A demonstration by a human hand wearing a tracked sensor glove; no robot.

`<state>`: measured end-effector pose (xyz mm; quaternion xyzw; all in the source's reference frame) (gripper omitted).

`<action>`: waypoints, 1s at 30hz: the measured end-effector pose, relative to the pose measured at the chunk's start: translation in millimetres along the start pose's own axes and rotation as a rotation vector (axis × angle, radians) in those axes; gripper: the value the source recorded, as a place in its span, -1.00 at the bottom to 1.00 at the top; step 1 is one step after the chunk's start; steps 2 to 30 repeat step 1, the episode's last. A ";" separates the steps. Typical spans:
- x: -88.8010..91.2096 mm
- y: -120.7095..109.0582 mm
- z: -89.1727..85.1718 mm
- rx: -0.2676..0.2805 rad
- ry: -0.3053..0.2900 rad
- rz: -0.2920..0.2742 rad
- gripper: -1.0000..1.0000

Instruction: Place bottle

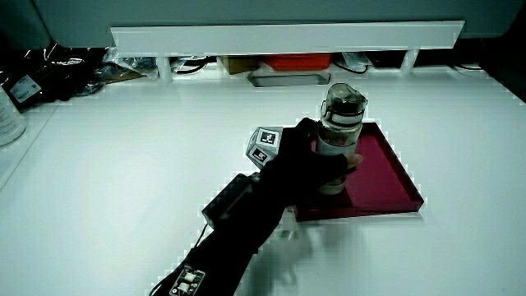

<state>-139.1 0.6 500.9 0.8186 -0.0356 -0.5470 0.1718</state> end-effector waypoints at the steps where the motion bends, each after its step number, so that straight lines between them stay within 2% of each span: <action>1: 1.1 -0.4 2.7 -0.025 -0.015 -0.017 -0.65; 30: 1.1 -0.4 2.7 -0.025 -0.015 -0.017 -0.65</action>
